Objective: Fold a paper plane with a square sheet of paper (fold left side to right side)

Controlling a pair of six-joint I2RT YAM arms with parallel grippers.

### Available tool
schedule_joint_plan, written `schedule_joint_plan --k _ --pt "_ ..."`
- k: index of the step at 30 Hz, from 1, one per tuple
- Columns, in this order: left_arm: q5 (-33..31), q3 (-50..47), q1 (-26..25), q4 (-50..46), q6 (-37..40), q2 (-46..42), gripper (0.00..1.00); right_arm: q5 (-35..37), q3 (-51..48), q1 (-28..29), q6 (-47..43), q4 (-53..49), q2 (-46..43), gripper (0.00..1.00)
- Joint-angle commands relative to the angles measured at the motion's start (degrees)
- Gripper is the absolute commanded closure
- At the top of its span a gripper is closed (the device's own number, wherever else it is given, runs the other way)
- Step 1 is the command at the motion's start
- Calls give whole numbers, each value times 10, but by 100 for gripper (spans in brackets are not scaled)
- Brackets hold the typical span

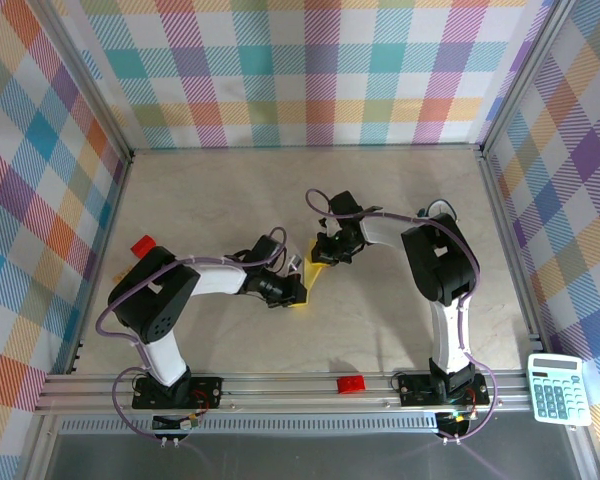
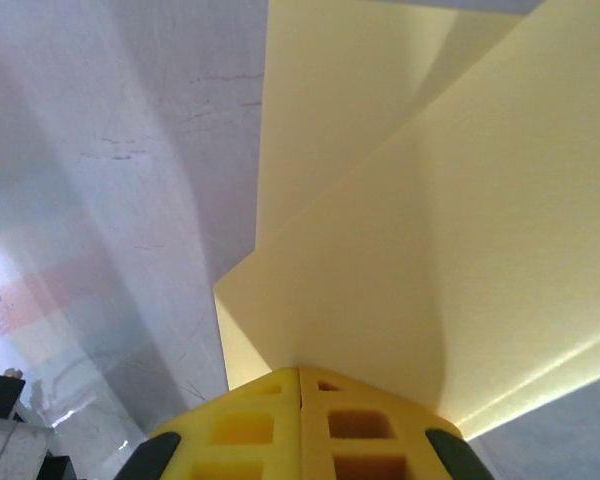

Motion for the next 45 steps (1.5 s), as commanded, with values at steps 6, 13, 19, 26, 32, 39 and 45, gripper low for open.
schedule_joint_plan --k 6,13,19,26,32,39,45 --pt "15 -10 9 -19 3 -71 100 50 -11 -5 -19 0 5 100" --pt "-43 -19 43 -12 10 -140 88 59 -24 -5 -24 12 -78 90" --pt "-108 -27 59 -14 31 -194 72 100 -34 -5 -33 -23 -131 81" --pt "-191 -36 71 -14 41 -241 58 138 -41 19 -10 -51 -147 63" --pt "-264 -51 78 -10 55 -287 44 204 -8 58 -5 -89 -118 38" --pt "-314 -70 93 -26 81 -335 24 243 12 75 -5 -109 -105 13" --pt "-340 -71 105 -58 108 -361 6 266 22 87 -4 -126 -106 1"
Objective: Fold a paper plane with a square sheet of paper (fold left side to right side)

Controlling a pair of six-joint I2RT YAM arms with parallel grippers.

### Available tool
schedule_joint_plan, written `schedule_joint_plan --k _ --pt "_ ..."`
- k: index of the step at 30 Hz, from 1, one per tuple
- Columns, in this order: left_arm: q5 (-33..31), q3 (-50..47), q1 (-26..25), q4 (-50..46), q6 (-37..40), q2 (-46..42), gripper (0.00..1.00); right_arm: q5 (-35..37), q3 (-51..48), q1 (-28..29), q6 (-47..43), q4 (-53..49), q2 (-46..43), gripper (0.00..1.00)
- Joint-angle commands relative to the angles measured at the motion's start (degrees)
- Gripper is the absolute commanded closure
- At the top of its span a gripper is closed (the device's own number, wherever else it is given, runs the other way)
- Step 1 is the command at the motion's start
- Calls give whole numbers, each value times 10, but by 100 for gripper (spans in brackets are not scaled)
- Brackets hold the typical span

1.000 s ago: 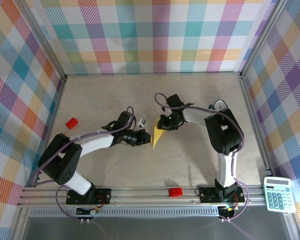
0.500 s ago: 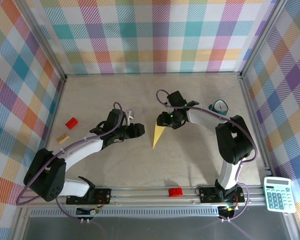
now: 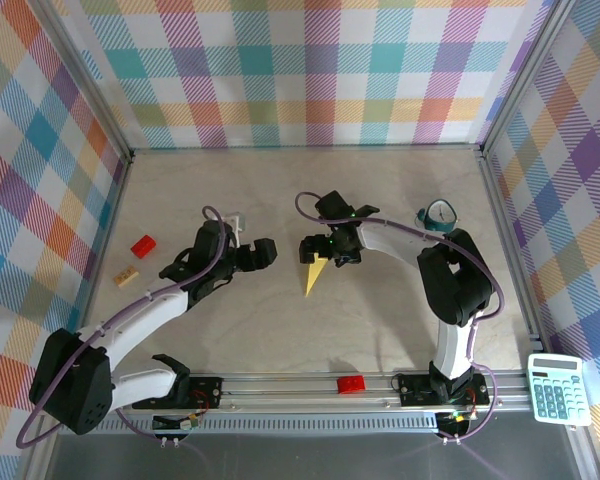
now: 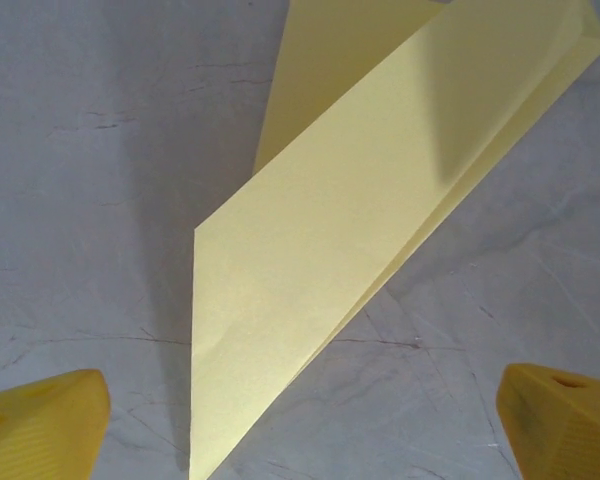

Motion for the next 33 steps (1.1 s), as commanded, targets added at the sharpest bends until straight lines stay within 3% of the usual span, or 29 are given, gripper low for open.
schedule_joint_plan --k 1,12,26,33 --pt "-32 -9 9 -28 23 -25 1 26 24 10 1 -32 4 1" --pt "-52 -49 24 -16 29 -78 0 77 81 20 60 -95 35 1" --pt "-62 -56 24 -29 50 -81 0 113 174 27 96 -156 113 0" --pt "-59 -58 24 -27 49 -76 0 102 191 27 92 -159 138 16"
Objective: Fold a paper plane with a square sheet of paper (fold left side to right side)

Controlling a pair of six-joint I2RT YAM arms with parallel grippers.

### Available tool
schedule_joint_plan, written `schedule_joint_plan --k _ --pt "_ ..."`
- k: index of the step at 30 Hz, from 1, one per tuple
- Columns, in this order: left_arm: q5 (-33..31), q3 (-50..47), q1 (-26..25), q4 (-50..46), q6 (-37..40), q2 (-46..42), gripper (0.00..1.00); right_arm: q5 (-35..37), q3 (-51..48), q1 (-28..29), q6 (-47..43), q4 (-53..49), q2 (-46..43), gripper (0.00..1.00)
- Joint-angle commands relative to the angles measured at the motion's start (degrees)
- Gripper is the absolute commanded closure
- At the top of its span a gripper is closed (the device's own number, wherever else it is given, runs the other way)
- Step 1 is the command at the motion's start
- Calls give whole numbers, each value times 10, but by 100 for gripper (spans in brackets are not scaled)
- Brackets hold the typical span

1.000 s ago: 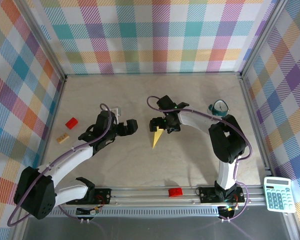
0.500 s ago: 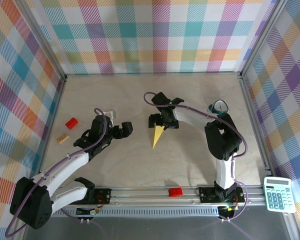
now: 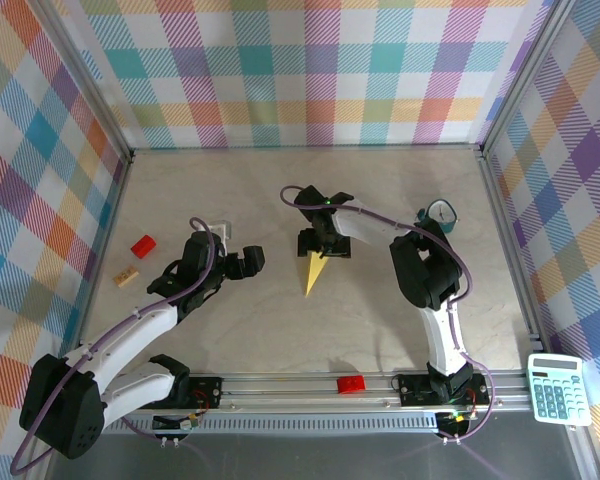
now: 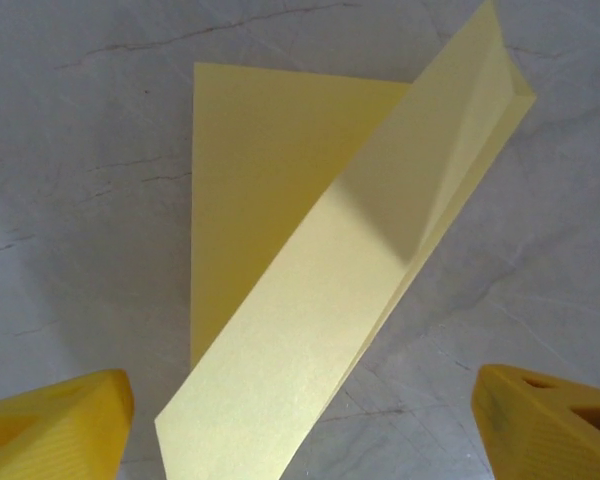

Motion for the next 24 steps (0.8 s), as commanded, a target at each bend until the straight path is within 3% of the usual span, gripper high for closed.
schedule_joint_plan --k 1,14,20,24 --pt "-1 -9 7 -3 12 -2 0 0 19 2 3 -21 8 20" --pt "-5 9 7 -17 13 -3 0 13 -9 3 -2 -15 -36 76" --pt "-18 38 7 -42 31 -22 0 20 -69 0 -13 32 -111 94" --pt "-35 73 8 -63 52 -34 0 -10 -127 -14 -34 93 -174 100"
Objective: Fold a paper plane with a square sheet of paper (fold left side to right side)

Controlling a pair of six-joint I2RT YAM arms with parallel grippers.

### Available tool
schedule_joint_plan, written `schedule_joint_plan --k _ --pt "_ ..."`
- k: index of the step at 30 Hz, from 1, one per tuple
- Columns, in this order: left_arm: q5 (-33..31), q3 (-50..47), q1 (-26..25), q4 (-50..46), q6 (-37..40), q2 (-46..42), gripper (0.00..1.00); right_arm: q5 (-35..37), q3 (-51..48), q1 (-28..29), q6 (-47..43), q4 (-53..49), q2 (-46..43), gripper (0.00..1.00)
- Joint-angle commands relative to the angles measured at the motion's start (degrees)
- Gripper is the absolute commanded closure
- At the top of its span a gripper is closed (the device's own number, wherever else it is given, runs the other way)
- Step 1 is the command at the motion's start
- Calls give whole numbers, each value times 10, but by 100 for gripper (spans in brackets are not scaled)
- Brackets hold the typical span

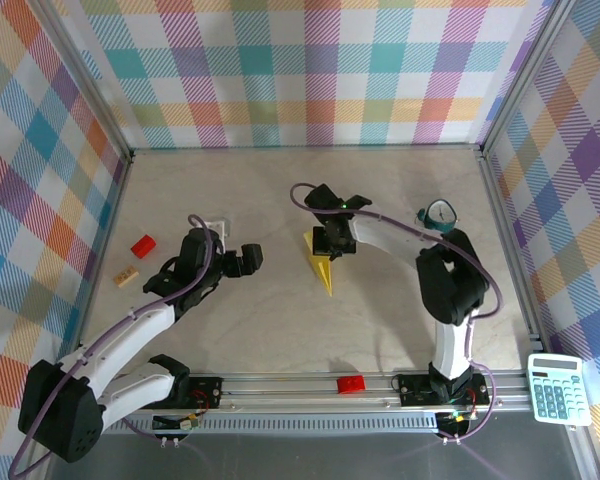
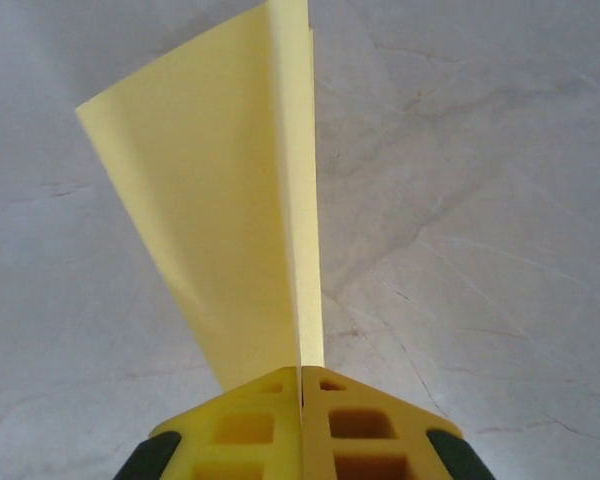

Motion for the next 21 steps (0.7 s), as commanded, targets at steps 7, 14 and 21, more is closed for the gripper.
schedule_joint_plan --k 7,14,21 --pt "-30 120 7 -50 77 -14 0 -173 -169 -81 -38 214 -171 100" --pt "27 144 7 11 127 -16 0 -364 -297 -166 -32 383 -236 100" --pt "114 111 7 79 236 11 0 -490 -344 -179 -19 495 -192 100"
